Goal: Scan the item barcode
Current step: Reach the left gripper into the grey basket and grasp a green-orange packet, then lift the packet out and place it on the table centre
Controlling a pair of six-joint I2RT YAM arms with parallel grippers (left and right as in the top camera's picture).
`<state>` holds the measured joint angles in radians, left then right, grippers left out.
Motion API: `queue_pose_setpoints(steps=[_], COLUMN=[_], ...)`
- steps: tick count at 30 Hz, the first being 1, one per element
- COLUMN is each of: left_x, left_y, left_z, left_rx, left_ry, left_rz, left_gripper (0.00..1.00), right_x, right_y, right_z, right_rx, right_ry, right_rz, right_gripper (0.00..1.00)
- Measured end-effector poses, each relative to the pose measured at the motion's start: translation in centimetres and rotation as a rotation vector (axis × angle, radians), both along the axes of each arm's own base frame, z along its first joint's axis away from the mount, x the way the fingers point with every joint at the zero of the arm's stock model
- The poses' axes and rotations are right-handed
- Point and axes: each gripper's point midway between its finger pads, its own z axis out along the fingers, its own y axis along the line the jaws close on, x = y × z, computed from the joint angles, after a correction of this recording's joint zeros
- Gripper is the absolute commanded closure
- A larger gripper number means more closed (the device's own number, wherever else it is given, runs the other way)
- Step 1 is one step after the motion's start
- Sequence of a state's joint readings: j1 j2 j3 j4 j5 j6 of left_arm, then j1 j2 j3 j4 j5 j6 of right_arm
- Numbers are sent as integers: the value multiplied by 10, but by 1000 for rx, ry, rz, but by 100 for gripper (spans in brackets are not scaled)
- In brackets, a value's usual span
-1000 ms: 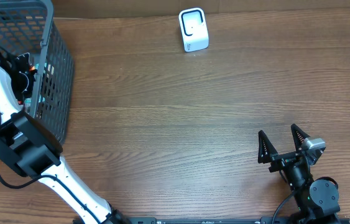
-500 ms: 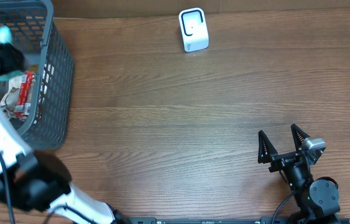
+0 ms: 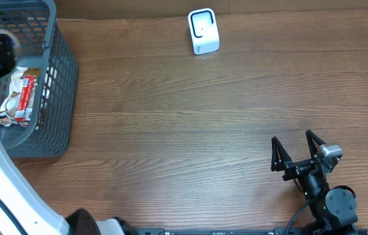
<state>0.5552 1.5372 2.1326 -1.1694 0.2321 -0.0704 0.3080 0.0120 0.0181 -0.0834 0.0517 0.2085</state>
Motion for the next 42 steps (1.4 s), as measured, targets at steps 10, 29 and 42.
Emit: queue_pose_setpoints(steps=[10,29,42], left_x=[-14,-18,-51], left_y=[-105,-267,-346], left_z=[-23,-178,-318], left_rx=[-116,-125,-105], left_ry=[136,554,684], left_rz=[-222,-541,-503], left_gripper=[78,89,85], right_x=[0,0,0], right_y=[0,0,0], right_z=[0,0,0], right_rx=[0,1,0], right_ry=[0,-1,0], right_rz=[0,0,0], right_gripper=[0,0,0])
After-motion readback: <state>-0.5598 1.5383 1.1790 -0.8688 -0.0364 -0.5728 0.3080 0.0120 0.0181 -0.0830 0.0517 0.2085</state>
